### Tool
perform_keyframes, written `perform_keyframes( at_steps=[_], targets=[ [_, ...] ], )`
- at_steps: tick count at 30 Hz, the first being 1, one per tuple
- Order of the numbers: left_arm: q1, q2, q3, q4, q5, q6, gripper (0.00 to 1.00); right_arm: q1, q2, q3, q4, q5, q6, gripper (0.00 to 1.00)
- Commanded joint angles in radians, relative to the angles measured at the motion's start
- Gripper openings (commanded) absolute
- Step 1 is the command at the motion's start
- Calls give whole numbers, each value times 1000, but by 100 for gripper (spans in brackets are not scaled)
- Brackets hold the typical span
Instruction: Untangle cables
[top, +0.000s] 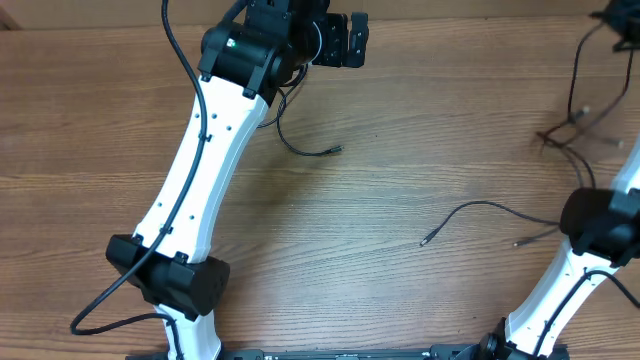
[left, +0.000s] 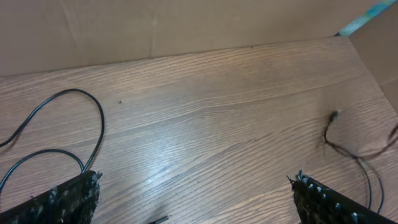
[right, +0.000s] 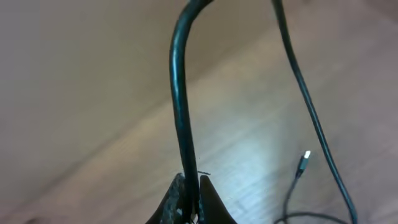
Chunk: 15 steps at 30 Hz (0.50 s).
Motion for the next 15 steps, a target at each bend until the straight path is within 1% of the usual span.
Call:
perform_keyframes(
  at_steps=[1, 6, 9, 15],
  targets=[
    [2, 39, 4, -11, -6, 15, 100, 31, -88, 177, 11, -78, -16, 4],
    [2, 60, 4, -13, 5, 7, 100, 74, -127, 332, 62, -82, -18, 4],
    [2, 62, 4, -12, 5, 7, 100, 103, -154, 396, 119, -81, -53, 4],
    [2, 62, 4, -11, 5, 7, 100, 123, -218, 420, 239, -73, -61, 4]
  ],
)
